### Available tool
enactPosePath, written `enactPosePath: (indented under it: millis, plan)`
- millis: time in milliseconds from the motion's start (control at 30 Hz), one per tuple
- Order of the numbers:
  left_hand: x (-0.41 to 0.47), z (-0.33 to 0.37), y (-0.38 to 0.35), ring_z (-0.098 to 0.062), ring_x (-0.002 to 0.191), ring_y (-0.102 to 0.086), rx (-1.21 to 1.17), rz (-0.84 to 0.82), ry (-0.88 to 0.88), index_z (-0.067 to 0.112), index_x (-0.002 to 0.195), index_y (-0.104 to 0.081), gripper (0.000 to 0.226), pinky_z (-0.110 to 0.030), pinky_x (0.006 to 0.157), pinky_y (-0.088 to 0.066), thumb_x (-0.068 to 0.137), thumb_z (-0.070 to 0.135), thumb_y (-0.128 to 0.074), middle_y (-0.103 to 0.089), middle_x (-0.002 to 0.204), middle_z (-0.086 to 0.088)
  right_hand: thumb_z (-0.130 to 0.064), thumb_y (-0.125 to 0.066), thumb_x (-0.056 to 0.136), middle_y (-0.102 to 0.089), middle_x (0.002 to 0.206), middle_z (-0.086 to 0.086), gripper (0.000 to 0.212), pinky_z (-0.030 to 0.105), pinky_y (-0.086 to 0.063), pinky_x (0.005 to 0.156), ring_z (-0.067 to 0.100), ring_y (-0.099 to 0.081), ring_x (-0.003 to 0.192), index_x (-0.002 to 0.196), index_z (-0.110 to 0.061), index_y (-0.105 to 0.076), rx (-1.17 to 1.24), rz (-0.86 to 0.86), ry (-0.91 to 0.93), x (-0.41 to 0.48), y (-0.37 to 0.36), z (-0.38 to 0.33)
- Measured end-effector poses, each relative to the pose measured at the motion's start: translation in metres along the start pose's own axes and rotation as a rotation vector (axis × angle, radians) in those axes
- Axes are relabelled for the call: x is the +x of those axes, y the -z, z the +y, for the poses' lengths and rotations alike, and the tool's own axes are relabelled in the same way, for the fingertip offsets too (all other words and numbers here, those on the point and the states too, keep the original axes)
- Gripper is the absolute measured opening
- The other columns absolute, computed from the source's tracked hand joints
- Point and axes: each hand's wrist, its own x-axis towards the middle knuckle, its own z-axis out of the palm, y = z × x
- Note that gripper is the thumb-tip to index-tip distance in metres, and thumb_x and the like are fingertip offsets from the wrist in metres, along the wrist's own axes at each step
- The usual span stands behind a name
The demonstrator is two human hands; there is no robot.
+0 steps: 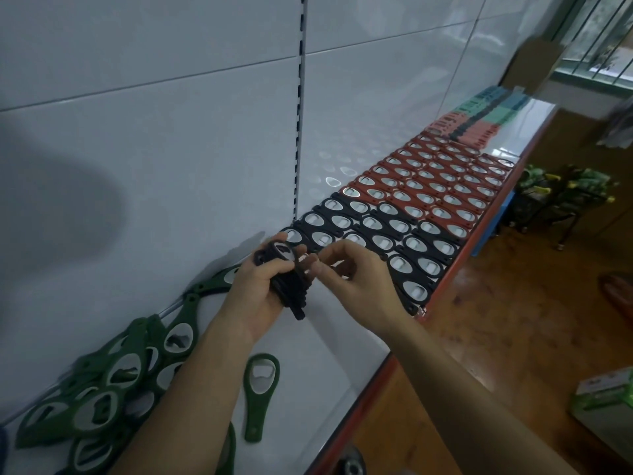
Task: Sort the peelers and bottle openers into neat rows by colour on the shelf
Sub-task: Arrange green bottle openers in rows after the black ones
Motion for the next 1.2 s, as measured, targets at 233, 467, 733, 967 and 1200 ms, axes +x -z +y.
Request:
enactPosePath:
  millis: [233,467,733,967,1200]
  plan:
    - [-0.005,-0.008,-0.005,-0.030,0.083,-0.072,0.212,0.036,0.016,-0.003,0.119,-0.069,0.031,-0.038,0.063,-0.059,0.090,-0.009,-0.060,-0.073,0.106,-0.024,-0.016,-0.086,0.076,-0.074,0.089,-0.010,0.029,0.030,-0.060,0.073,0.011,-0.070,0.076,0.100,-0.023,-0.071,-0.036,-0.074,-0.065,0.003,0.002,-0.001]
    - [-0.006,-0.011,-0.015,-0.031,0.083,-0.069,0.186,-0.036,0.049,-0.011,0.123,-0.062,0.033,-0.040,0.065,-0.060,0.090,-0.009,-0.059,-0.068,0.103,-0.024,-0.011,-0.086,0.075,-0.073,0.091,-0.005,0.030,0.025,-0.059,0.069,0.011,-0.073,0.078,0.099,-0.022,-0.071,-0.032,-0.165,-0.083,0.007,0.022,-0.005]
    - [-0.009,-0.015,-0.021,-0.027,0.076,-0.071,0.366,0.014,-0.055,0.010,0.116,-0.070,0.033,-0.041,0.069,-0.059,0.090,-0.008,-0.060,-0.077,0.092,-0.014,-0.002,-0.061,0.090,-0.071,0.082,-0.010,0.025,0.023,-0.049,0.052,0.008,-0.060,0.059,0.094,-0.023,-0.073,-0.121,0.076,-0.010,0.006,0.046,-0.009]
    - [-0.003,-0.029,-0.009,-0.011,0.093,-0.069,1.361,-0.006,-0.446,0.034,0.122,-0.065,0.040,-0.029,0.082,-0.059,0.089,0.012,-0.070,-0.072,0.105,0.007,-0.015,-0.073,0.093,-0.073,0.098,-0.002,0.022,0.034,-0.062,0.083,0.013,-0.072,0.088,0.113,-0.021,-0.067,-0.193,-0.193,-0.038,0.019,0.092,0.000]
    - [-0.002,-0.038,-0.014,-0.021,0.114,-0.060,1.693,-0.192,-0.483,0.031,0.132,-0.059,0.054,-0.040,0.088,-0.053,0.083,0.008,-0.066,-0.057,0.133,0.013,-0.024,-0.075,0.091,-0.065,0.085,-0.016,0.024,0.021,-0.049,0.071,0.003,-0.060,0.076,0.115,-0.029,-0.073,-0.531,-0.530,0.022,0.017,0.071,0.019]
